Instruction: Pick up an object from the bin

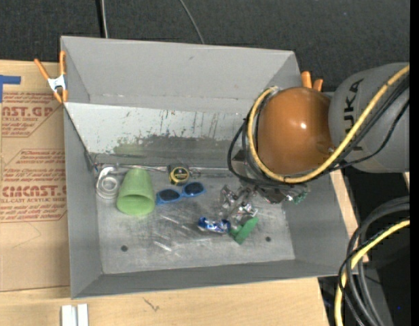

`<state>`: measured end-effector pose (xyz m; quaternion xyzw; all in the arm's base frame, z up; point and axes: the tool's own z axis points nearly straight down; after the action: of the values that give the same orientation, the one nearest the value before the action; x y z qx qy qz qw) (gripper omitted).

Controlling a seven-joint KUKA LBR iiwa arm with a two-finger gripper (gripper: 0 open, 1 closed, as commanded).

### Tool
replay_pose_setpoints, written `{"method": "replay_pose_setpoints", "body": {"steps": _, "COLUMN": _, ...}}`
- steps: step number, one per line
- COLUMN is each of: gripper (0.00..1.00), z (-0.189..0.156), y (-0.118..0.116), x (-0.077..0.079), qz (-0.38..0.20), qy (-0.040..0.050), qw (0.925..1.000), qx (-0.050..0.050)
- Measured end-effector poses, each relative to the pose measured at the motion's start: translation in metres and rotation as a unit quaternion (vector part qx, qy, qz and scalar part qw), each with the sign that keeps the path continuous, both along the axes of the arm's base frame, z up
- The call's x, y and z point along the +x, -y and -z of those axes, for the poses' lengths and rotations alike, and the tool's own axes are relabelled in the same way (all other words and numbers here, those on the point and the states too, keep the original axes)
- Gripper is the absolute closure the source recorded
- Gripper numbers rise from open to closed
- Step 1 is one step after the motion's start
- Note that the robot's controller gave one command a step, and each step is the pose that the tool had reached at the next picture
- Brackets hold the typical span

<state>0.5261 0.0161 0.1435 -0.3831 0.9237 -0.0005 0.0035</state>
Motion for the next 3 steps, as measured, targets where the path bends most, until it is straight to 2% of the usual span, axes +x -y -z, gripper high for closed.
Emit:
{"method": "replay_pose_setpoints", "body": {"steps": 1, "gripper": 1.0, "z": 0.069, "y": -0.048, "x": -0.012, "qz": -0.072, "qy": -0.0021, "qw": 0.9974, "qx": -0.003}}
{"method": "replay_pose_setpoints", "body": {"steps": 2, "gripper": 0.0, "z": 0.071, "y": -0.047, "x": -0.013, "qz": -0.07, "qy": -0.002, "qw": 0.9975, "qx": -0.002}}
{"method": "replay_pose_setpoints", "body": {"steps": 3, "gripper": 0.0, "z": -0.01, "y": 0.098, "x": 0.001, "qz": -0.185, "qy": -0.0013, "qw": 0.9827, "qx": -0.003}}
